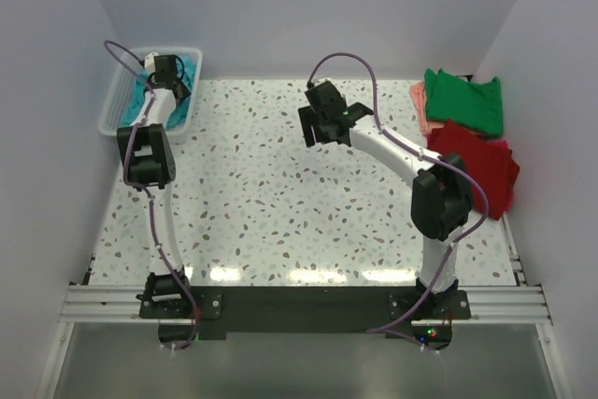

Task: Fold and stack the t-shirts
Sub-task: Grab the tshirt from the pile

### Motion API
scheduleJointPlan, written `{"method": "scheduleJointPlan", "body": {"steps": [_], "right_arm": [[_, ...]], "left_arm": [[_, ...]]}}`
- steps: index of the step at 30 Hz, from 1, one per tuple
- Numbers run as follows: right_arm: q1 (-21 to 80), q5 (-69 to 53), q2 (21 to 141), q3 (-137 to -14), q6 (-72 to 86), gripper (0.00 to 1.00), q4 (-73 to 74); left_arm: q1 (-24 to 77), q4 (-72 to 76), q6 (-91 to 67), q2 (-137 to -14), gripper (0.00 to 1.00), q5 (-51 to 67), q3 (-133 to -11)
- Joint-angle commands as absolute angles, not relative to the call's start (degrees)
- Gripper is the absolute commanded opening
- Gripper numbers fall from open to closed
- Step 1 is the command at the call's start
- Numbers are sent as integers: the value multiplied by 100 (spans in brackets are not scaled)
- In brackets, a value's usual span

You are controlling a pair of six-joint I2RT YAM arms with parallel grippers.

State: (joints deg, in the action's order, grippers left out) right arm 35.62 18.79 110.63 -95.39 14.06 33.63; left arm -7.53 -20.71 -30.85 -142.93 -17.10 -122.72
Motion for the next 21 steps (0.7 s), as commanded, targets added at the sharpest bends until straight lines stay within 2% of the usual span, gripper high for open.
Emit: {"method": "scheduleJointPlan", "body": {"steps": [1,2,3,5,6,13,21], "right_arm": [[3560,2127,11127,-9931,1354,76,3595],[3560,2136,11136,-9940,1345,76,3603],[3560,2136,11153,-9949,1345,76,3621],[3559,2136,11197,-10011,1345,76,3621],[3551,2127,11223,-10028,1336,76,3630],[3559,1926,11259,-10011,1424,75,3525],[3559,1793,10987,-9625,1538,75,3252]], "left_arm": [[-853,-1661,-3085,-14423,42,-1608,-12656],[-853,-1661,-3094,-14432,38,-1600,-12656],[-853,-1652,-3094,-14432,27,-1574,-12656],[-853,-1670,-3129,-14370,14,-1564,-12630],[-853,-1635,-3146,-14318,0,-1538,-12586],[-782,-537,-3129,-13212,0,-1169,-11208],[-668,-598,-3182,-12114,0,-1414,-10846]]}}
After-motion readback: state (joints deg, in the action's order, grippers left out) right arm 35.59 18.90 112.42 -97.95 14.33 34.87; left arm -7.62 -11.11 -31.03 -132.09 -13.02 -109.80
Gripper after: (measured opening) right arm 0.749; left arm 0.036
